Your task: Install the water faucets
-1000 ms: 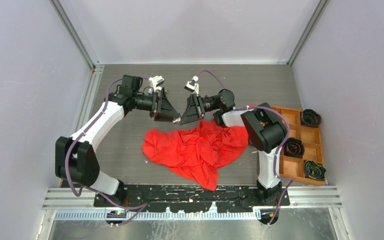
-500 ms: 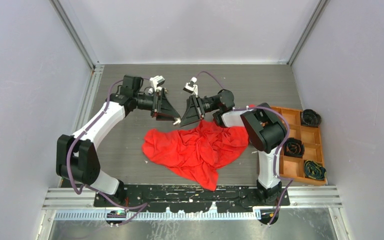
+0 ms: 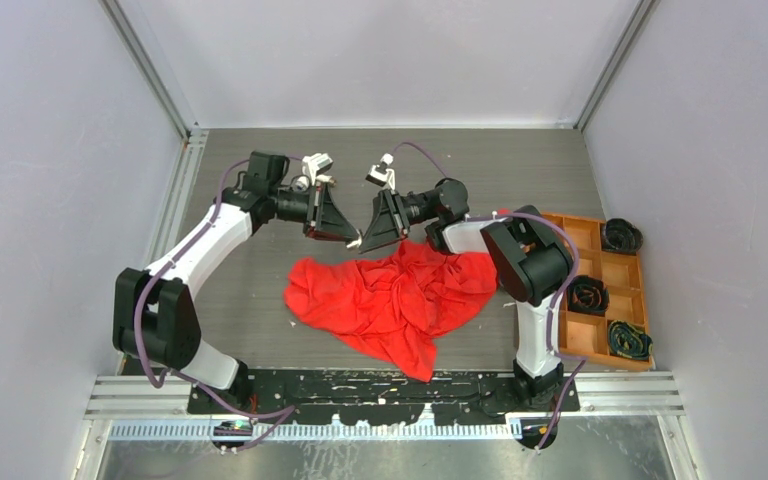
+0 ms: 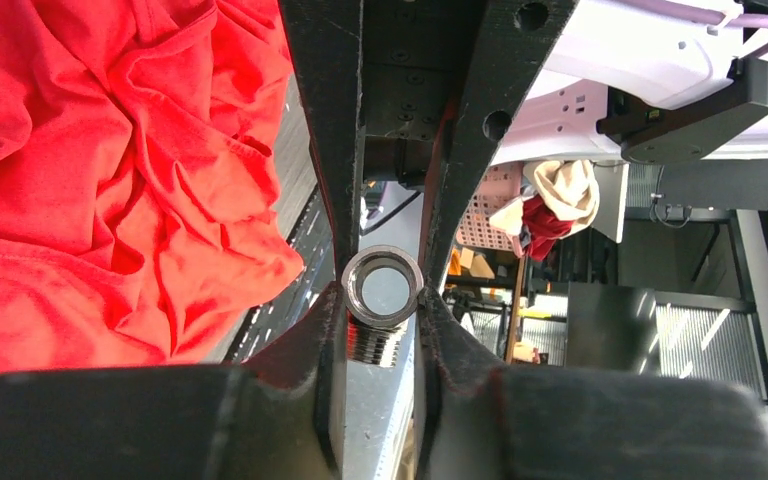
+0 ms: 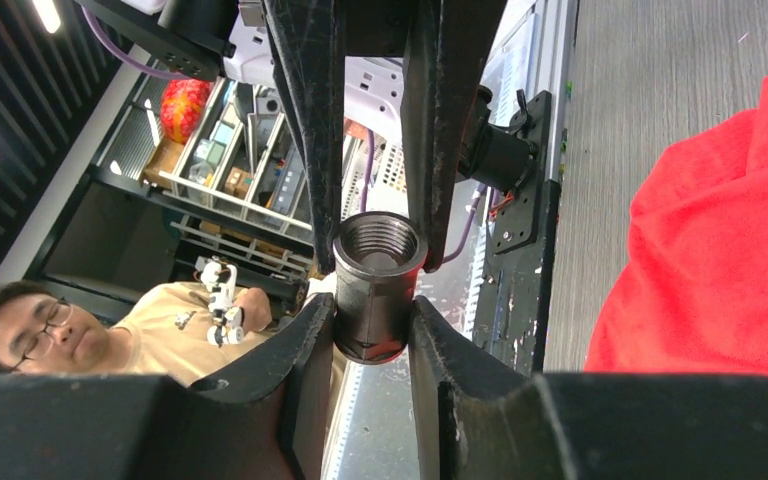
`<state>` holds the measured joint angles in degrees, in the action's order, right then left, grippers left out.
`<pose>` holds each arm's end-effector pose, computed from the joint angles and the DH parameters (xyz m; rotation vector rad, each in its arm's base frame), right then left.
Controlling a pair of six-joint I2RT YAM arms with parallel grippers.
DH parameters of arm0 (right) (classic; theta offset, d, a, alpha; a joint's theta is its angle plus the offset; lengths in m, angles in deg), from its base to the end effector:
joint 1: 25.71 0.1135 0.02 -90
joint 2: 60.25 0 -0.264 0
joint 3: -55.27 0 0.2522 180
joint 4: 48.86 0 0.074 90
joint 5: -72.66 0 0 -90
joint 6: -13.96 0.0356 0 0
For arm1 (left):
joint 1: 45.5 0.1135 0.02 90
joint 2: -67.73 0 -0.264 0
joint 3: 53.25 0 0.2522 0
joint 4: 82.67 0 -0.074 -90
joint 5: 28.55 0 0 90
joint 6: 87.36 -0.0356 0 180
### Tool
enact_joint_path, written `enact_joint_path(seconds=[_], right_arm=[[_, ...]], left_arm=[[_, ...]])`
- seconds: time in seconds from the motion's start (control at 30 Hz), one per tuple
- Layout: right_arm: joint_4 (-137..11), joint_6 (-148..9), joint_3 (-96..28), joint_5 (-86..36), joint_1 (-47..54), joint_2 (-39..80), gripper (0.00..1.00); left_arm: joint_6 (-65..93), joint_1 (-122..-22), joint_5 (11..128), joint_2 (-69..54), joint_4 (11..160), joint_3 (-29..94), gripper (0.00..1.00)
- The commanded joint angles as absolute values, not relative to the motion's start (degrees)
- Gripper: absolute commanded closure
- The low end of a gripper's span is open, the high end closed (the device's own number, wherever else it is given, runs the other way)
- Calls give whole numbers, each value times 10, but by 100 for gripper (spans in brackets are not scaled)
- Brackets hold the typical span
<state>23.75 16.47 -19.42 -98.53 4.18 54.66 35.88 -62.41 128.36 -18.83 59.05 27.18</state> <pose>0.3213 0.2253 0.2326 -0.9069 1.8591 2.2414 0.2945 -0.1238 0.2885 0.3061 2.3716 -1.7894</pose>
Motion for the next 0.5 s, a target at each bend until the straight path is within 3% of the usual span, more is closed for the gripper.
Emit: enact_joint_path(seconds=[0.0, 0.07, 0.1, 0.2, 0.3, 0.4, 0.47], right_arm=[[347, 171, -215, -988, 44, 548, 100], [339, 172, -214, -986, 42, 548, 96], [339, 175, -212, -982, 39, 548, 90], [338, 173, -191, -962, 21, 536, 56], [280, 115, -149, -934, -8, 502, 33], [44, -68, -132, -906, -35, 448, 21], [-309, -271, -162, -827, -50, 400, 16]], left_arm=[[333, -628, 1296, -179, 579, 301, 98], [306, -629, 1263, -172, 543, 318, 100], [291, -628, 1233, -168, 523, 327, 100], [269, -629, 1150, -151, 484, 345, 100], [268, -629, 1064, -132, 478, 348, 100], [262, -628, 997, -116, 475, 346, 100], [260, -628, 952, -106, 478, 343, 100]])
